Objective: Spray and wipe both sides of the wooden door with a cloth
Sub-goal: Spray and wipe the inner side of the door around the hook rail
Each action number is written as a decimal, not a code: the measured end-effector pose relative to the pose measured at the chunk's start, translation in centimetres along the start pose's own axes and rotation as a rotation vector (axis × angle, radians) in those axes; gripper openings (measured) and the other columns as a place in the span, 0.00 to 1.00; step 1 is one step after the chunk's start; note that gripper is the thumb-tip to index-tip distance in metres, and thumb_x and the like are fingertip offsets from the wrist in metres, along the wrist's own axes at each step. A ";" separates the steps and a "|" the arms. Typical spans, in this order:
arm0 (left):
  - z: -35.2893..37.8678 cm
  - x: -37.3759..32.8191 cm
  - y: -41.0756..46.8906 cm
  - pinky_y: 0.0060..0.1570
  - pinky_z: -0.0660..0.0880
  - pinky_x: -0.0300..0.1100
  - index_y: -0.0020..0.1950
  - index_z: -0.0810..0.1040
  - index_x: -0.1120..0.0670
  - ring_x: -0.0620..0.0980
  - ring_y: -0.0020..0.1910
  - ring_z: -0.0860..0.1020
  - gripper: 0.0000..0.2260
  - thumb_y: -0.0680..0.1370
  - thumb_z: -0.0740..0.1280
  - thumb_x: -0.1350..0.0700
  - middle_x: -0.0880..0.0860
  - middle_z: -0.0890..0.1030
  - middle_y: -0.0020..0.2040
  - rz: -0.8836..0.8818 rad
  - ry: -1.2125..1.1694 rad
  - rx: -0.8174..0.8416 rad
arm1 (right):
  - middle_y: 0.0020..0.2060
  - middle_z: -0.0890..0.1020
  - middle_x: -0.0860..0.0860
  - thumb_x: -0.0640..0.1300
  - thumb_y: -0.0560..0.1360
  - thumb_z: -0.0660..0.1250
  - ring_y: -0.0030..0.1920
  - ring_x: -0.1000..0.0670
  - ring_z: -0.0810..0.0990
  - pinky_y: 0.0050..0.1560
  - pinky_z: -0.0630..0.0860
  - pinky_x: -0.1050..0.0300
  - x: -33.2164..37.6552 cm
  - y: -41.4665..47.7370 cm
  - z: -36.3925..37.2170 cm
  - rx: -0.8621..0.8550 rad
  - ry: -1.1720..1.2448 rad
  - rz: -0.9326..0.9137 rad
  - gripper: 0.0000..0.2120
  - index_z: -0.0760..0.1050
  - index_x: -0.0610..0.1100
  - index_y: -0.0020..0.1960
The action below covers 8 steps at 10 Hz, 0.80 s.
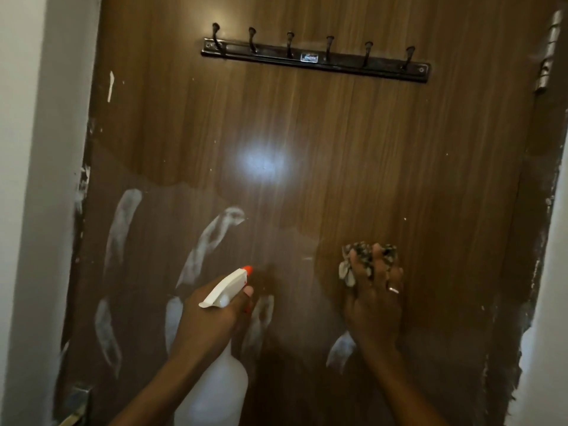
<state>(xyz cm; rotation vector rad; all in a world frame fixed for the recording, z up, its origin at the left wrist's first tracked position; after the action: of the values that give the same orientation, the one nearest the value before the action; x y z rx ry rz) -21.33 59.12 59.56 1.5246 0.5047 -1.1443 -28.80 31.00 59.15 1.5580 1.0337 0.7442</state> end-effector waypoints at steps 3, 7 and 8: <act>-5.3 -0.1 1.4 0.38 0.74 0.39 0.53 0.80 0.55 0.50 0.37 0.80 0.09 0.75 0.70 0.56 0.55 0.84 0.43 0.010 0.104 -0.107 | 0.77 0.62 0.45 0.52 0.77 0.67 0.77 0.36 0.58 0.75 0.57 0.38 8.8 1.8 2.8 0.033 -0.050 -0.284 0.32 0.60 0.56 0.78; -9.1 -0.2 3.1 0.35 0.72 0.33 0.50 0.79 0.58 0.46 0.35 0.77 0.20 0.70 0.72 0.42 0.53 0.80 0.39 -0.092 -0.078 -0.150 | 0.78 0.61 0.44 0.50 0.76 0.68 0.76 0.34 0.55 0.71 0.62 0.33 15.1 6.7 3.8 0.000 0.051 0.002 0.32 0.63 0.54 0.77; -10.3 0.1 3.6 0.31 0.71 0.33 0.55 0.78 0.64 0.47 0.32 0.75 0.09 0.77 0.66 0.62 0.66 0.81 0.45 -0.133 -0.019 -0.109 | 0.79 0.59 0.44 0.55 0.79 0.61 0.78 0.37 0.53 0.74 0.59 0.35 15.5 4.1 3.9 0.048 -0.026 -0.257 0.29 0.60 0.55 0.79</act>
<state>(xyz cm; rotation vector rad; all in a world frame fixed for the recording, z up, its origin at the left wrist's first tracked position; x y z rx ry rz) -14.40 67.52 60.50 1.4018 0.6532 -1.2123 -17.83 43.09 61.40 1.4371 1.2130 0.5243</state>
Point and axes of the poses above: each hand's wrist, its own y-axis towards the middle knuckle, its own z-axis out of the palm, x = y × z, the point moved 2 cm from there along y, towards the middle knuckle
